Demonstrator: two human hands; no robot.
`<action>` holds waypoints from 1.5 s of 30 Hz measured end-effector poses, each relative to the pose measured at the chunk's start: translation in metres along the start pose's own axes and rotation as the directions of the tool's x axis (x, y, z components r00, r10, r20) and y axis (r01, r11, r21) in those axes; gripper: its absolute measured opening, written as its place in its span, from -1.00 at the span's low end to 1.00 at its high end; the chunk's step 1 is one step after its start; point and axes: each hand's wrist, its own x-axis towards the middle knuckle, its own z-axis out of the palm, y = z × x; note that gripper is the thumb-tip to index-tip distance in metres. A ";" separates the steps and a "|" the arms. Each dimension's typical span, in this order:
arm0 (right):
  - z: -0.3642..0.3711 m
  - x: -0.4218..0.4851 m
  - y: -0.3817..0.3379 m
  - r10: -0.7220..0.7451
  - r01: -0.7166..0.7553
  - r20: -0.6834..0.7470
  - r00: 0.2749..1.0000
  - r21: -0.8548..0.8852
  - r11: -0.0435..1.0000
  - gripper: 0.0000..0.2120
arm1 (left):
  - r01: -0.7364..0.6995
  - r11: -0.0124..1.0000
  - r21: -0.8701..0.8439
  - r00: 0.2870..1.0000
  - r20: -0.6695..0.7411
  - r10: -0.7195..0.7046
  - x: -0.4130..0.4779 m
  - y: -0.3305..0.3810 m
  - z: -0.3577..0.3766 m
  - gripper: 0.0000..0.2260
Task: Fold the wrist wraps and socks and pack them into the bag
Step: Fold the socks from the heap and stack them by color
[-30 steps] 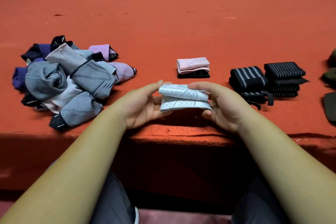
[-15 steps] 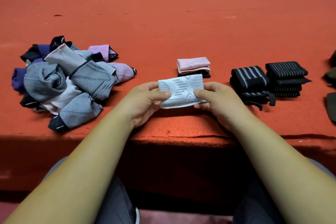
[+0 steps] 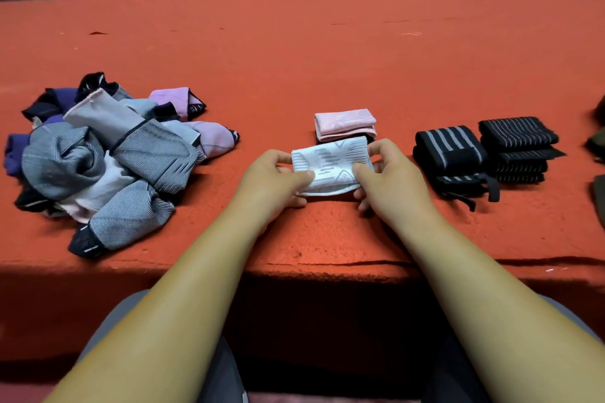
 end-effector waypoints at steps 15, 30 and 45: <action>-0.001 0.009 0.017 -0.008 0.007 0.052 0.999 0.013 1.000 -0.73 | -0.080 0.990 0.119 0.997 0.023 0.078 0.018 -0.015 0.003 -0.84; 0.005 0.011 0.008 0.157 -0.156 0.015 0.988 -0.043 0.987 -0.87 | -0.106 0.970 0.220 0.994 -0.014 0.111 0.020 -0.017 0.006 -0.87; -0.006 0.026 0.000 0.131 -0.128 -0.002 0.991 0.173 0.977 -0.85 | -0.026 1.000 0.006 0.999 0.021 0.026 0.021 0.014 0.013 -0.80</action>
